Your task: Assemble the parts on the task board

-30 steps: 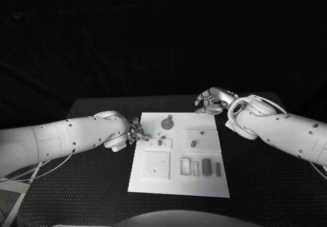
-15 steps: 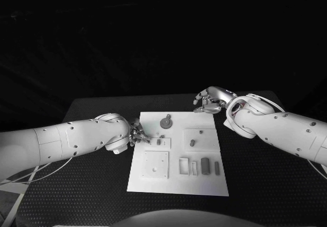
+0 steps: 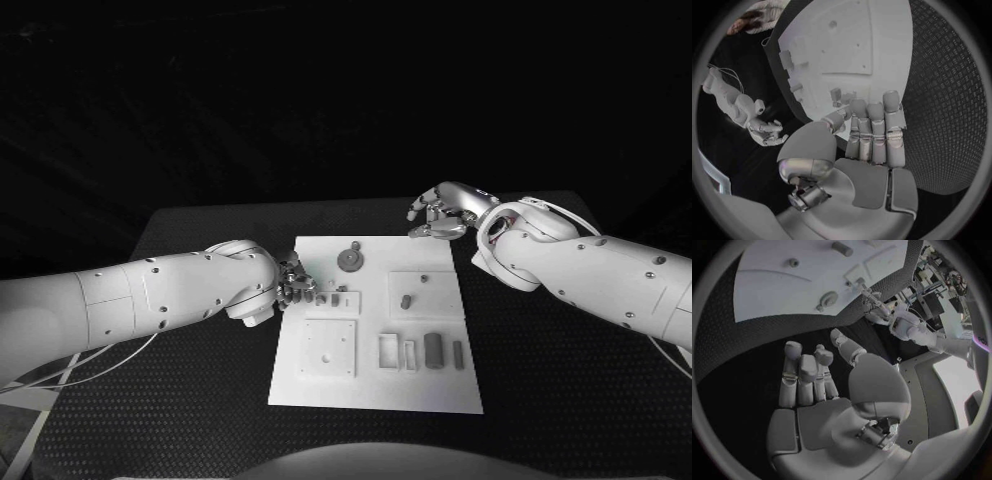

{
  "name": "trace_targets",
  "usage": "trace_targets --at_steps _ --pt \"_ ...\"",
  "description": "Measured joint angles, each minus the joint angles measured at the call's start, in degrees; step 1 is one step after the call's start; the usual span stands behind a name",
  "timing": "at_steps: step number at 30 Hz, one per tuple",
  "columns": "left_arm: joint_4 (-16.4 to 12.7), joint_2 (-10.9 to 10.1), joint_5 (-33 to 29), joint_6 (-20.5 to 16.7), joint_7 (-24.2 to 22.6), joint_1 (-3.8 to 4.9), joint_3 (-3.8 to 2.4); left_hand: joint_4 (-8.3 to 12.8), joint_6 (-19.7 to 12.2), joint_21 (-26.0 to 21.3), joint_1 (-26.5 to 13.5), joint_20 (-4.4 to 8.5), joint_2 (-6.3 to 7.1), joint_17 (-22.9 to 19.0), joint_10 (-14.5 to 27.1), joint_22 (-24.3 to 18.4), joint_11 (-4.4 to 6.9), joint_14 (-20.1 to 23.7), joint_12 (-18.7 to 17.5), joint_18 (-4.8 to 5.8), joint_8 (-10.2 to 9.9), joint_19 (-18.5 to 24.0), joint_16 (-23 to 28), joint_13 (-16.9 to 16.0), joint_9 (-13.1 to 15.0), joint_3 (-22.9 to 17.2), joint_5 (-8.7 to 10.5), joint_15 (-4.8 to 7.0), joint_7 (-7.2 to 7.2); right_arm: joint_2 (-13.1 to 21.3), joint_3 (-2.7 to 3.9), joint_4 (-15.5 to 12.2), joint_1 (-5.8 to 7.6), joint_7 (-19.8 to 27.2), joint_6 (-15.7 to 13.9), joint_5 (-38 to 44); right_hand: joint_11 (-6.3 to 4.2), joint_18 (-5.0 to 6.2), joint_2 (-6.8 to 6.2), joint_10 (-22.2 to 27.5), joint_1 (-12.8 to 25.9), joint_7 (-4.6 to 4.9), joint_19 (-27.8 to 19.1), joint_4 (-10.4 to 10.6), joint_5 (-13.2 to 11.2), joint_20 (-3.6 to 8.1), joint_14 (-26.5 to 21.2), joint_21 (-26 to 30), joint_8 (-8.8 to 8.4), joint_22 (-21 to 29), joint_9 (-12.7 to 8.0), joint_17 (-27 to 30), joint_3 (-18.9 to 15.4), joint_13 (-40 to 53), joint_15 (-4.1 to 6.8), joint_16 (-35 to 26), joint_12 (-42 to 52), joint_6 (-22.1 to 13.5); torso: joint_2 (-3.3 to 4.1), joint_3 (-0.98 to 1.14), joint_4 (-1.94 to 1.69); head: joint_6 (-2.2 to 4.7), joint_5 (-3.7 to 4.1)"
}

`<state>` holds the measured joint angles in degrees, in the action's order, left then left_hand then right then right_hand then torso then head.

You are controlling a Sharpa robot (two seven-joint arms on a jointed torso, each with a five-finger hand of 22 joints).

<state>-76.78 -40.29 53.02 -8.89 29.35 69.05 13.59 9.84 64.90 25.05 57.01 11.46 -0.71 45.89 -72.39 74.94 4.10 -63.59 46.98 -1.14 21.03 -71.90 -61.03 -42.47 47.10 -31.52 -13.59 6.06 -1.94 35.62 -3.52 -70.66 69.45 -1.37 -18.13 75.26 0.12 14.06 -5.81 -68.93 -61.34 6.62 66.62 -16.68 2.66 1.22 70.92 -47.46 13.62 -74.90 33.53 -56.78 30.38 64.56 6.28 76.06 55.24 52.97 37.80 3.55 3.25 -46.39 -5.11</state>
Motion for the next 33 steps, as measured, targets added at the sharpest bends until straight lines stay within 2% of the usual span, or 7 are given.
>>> trace_targets --at_steps 17,24,27,29,30,31,33 --pt "0.34 0.56 4.28 0.03 -0.18 -0.04 0.0 0.15 0.0 0.0 -0.22 -0.01 -0.04 -0.01 -0.09 -0.01 -0.11 0.0 -0.24 -0.01 0.0 0.0 0.0 0.01 -0.03 -0.16 0.01 -0.01 0.0 0.06 0.0 -0.08 0.0 0.03 0.0 -0.03 -0.01 0.0 0.0 -0.01 0.0 -0.09 -0.01 0.0 0.0 -0.01 0.0 0.0 0.0 -0.04 0.0 0.0 0.0 -0.04 0.0 0.0 0.0 -0.09 0.0 0.01 -0.01 -0.17 0.21" --pt "0.52 0.18 4.87 -0.53 -0.42 -0.05 0.0 0.81 -0.55 0.0 -0.96 -0.02 0.42 -0.01 -0.1 -0.02 -0.13 0.0 -0.51 -0.02 -0.01 0.01 0.12 0.02 -0.03 -1.18 0.28 -0.01 -0.13 0.15 0.0 -0.07 0.0 0.04 0.0 -0.04 -0.02 0.0 0.0 -0.02 0.0 -0.1 -0.02 0.0 0.0 -0.02 0.0 0.0 0.0 -0.04 0.05 -0.01 0.0 -0.03 0.0 0.0 0.0 -0.1 0.0 -0.01 -0.01 -0.13 0.25" --pt "0.89 -0.2 4.87 -1.33 -0.83 -0.06 -0.02 1.1 -1.35 0.0 -2.01 -0.02 1.1 -0.04 0.15 -0.02 -0.5 0.26 -0.89 -0.02 -0.48 0.01 0.43 0.04 -0.01 -2.37 0.66 -0.28 -0.49 0.17 0.0 -0.04 0.0 0.04 0.0 -0.04 -0.02 0.0 0.0 -0.02 0.0 -0.1 -0.02 0.0 0.0 -0.02 0.0 0.0 0.0 -0.04 0.04 -0.05 0.0 -0.03 0.0 0.0 0.0 -0.1 0.0 -0.01 0.0 -0.09 0.29" --pt "0.99 -0.55 4.69 -1.98 -1.28 -0.06 -0.02 0.72 -2.91 -0.93 -3.14 -0.5 2.16 -0.3 1.66 -0.02 -0.92 1.57 -1.66 -0.24 -1.53 0.69 1.33 0.35 -0.3 -3.12 2.43 -0.62 -0.96 0.2 0.0 -0.02 0.0 0.04 0.0 -0.04 -0.02 0.0 0.0 -0.02 0.0 -0.1 -0.01 0.0 0.0 -0.01 0.0 0.0 0.0 -0.04 0.04 -0.05 0.0 -0.03 0.0 0.0 0.0 -0.1 0.0 -0.01 0.01 -0.08 0.33" --pt "0.99 -0.85 4.45 -2.51 -1.75 -0.06 -0.03 0.25 -4.2 -1.55 -3.53 -0.69 3.09 -0.56 2.7 -0.02 -1.37 2.42 -2.27 -0.46 -2.27 1.62 1.84 0.66 -0.57 -3.24 3.27 -0.83 -1.39 0.23 0.0 -0.01 0.0 0.04 0.0 -0.04 -0.02 0.0 0.0 -0.02 0.0 -0.1 0.01 0.0 0.0 0.01 0.0 0.0 0.0 -0.04 0.04 -0.05 0.0 -0.03 0.0 0.0 0.0 -0.1 0.0 -0.01 0.01 -0.08 0.34" --pt "1.0 -1.11 4.25 -2.94 -2.24 -0.06 -0.04 -0.41 -6.26 -2.38 -3.48 -0.98 4.56 -0.89 3.98 -0.08 -2.09 3.28 -3.01 -0.64 -3.58 2.69 2.42 1.0 -1.21 -3.33 4.52 -1.38 -2.15 0.25 0.0 -0.01 0.0 0.05 0.0 -0.05 -0.03 0.0 0.0 -0.02 0.0 -0.1 0.04 0.0 0.0 0.04 0.0 0.0 0.0 -0.04 0.04 -0.05 0.0 -0.03 0.0 0.0 0.0 -0.1 0.0 -0.01 0.01 -0.08 0.34" --pt "1.03 -1.71 3.71 -3.97 -3.46 -0.06 -0.09 -1.03 -8.49 -3.45 -3.44 -1.59 6.38 -1.33 5.24 -0.4 -3.28 4.75 -3.88 -0.64 -4.64 3.93 3.34 1.49 -1.92 -3.65 6.13 -1.96 -3.26 0.3 0.0 0.02 0.0 0.05 0.0 -0.05 -0.03 0.0 0.0 -0.03 0.0 -0.11 0.13 0.0 0.0 0.12 0.0 0.0 0.0 -0.03 0.04 -0.05 0.0 -0.03 0.0 0.0 0.0 -0.11 0.0 -0.01 0.01 -0.08 0.37"
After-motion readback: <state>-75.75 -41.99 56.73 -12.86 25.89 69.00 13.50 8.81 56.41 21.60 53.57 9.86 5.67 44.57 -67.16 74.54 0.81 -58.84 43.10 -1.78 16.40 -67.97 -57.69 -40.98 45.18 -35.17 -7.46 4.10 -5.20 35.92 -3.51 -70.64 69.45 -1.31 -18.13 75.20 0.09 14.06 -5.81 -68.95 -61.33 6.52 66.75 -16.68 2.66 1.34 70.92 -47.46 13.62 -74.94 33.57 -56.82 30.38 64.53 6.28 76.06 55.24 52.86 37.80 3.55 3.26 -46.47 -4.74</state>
